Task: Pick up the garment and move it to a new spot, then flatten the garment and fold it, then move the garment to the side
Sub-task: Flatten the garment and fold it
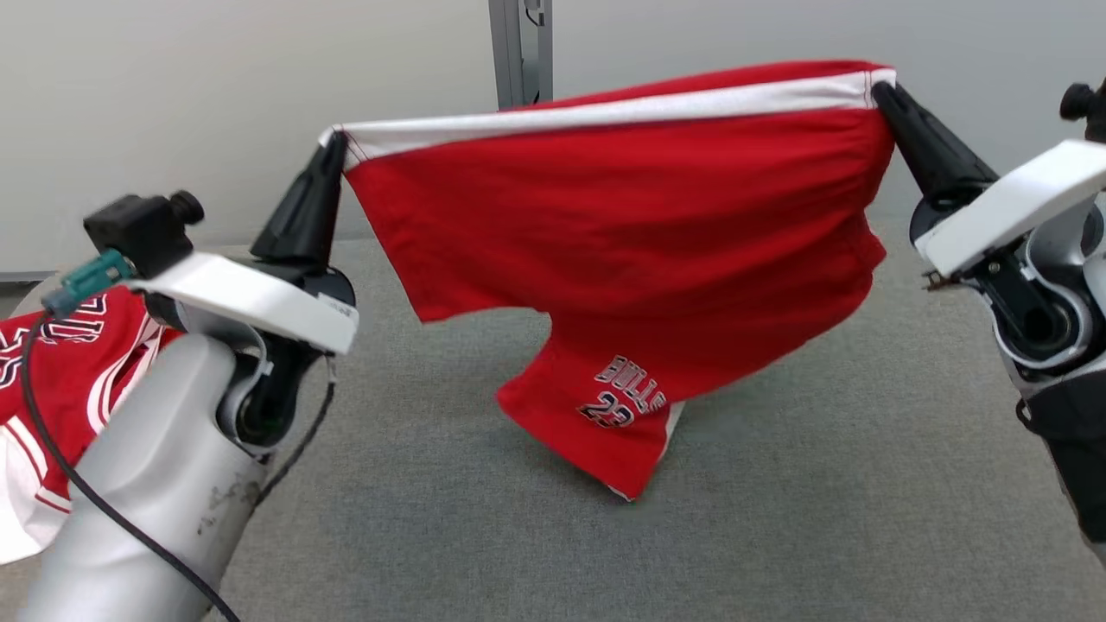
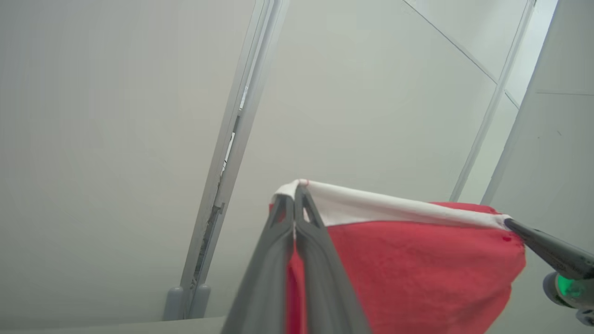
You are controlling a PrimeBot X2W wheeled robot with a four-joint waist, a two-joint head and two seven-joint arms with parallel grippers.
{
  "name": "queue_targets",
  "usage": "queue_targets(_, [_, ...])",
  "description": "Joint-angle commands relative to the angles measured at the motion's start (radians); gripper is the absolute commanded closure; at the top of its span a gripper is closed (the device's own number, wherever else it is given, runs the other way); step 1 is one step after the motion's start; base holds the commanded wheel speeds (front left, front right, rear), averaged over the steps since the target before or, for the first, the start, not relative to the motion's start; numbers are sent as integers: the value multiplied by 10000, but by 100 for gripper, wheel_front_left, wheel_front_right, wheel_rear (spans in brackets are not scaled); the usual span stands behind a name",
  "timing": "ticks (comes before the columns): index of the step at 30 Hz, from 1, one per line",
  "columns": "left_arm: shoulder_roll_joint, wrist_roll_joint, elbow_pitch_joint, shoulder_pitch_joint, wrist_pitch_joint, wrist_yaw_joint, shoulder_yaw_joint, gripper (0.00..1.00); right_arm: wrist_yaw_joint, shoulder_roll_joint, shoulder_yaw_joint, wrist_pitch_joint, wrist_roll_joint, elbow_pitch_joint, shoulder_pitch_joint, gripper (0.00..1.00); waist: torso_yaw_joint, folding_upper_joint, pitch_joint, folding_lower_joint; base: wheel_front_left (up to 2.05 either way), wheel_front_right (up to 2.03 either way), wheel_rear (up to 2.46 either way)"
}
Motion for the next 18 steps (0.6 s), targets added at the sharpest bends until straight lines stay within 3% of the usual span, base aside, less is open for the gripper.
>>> queue_targets(1, [72, -4, 205, -324, -7, -6, 187, 100, 2, 36, -22, -124, 312, 126, -278, 100, 6, -1, -55, 0, 0, 0, 0])
queue_targets(7, [-153, 184, 1030, -1071, -8, 226, 1002, 100, 0, 426, -247, -146, 1694, 1084, -1076, 100, 61, -1, -212, 0, 0, 0, 0])
queue_targets(14, [-644, 349, 1557, -994, -8, 122, 1431, 100, 2, 1100, -605, 487, 3507, 1954, -1285, 100, 125, -1, -213, 0, 0, 0, 0])
queue_targets(18, [-725, 379, 1810, -1071, -8, 68, 1475, 100, 2, 1005, -282, 524, 3285, 2110, -1457, 100, 126, -1, -86, 0, 0, 0, 0])
